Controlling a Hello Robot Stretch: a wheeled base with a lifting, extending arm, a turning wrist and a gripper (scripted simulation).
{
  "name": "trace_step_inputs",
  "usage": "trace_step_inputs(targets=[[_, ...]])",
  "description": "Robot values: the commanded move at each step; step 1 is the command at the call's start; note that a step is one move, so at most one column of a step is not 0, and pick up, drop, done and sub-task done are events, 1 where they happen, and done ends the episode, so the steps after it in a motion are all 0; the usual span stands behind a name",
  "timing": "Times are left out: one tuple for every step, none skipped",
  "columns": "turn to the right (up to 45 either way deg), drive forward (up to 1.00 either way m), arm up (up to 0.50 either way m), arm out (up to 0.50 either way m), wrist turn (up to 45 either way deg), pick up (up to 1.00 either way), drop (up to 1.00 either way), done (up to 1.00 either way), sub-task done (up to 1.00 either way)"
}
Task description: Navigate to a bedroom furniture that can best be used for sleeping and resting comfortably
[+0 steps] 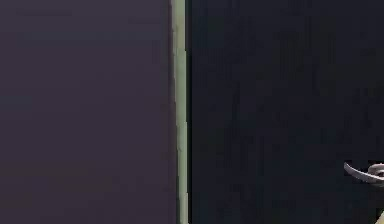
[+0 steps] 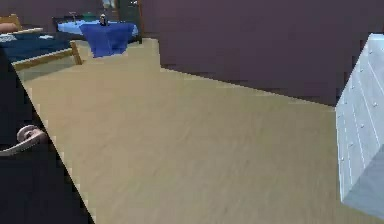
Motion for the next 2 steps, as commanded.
trace_step_inputs(targets=[[45.0, 0.0, 0.0, 0.0, 0.0, 0.0, 0.0, 0.0, 0.0], [42.0, 0.0, 0.0, 0.0, 0.0, 0.0, 0.0, 0.0, 0.0]])
